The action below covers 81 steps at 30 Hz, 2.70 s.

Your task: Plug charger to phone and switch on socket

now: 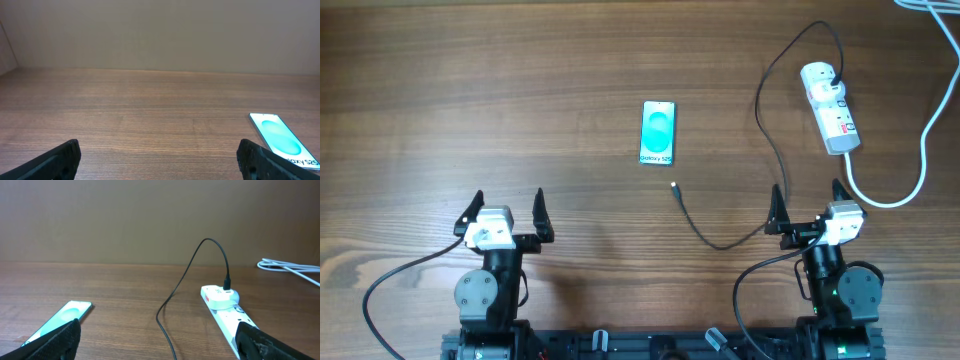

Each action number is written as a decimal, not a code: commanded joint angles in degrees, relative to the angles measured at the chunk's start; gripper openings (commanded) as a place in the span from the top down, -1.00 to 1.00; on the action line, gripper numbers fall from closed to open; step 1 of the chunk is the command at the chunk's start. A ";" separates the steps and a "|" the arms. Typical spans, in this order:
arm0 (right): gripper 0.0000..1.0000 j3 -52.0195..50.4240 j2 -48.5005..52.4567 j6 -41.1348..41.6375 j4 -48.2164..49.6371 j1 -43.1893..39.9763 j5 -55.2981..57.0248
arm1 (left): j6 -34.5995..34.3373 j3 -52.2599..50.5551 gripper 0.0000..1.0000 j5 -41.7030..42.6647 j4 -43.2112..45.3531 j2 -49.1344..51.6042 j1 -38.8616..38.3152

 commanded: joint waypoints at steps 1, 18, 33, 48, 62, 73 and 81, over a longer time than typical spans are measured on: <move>-0.99 -0.09 -0.24 0.87 0.24 -0.24 -0.52 | 1.11 -0.33 -1.00 0.50 -0.02 -0.61 0.42; -0.99 -0.09 -0.24 0.87 0.24 -0.24 -0.52 | 1.11 -0.33 -1.00 0.50 -0.02 -0.61 0.42; -0.99 -0.09 -0.24 0.85 0.22 -0.24 -0.52 | 1.11 -0.33 -1.00 0.50 -0.02 -0.61 0.42; -0.99 -0.09 -0.24 0.90 0.24 -0.24 -0.52 | 0.70 -0.33 -1.00 27.89 31.67 -0.61 0.37; -0.99 -0.09 -0.24 0.87 0.24 -0.24 -0.50 | -2.97 39.95 -1.00 9.97 -4.39 23.85 0.37; -0.99 -0.09 -0.24 0.90 0.24 -0.24 -0.50 | -14.45 87.10 -0.99 18.18 -39.56 75.95 -4.31; -0.99 -0.09 -0.24 0.87 0.24 -0.24 -0.50 | -20.37 117.77 -0.99 2.60 -63.41 113.31 -23.69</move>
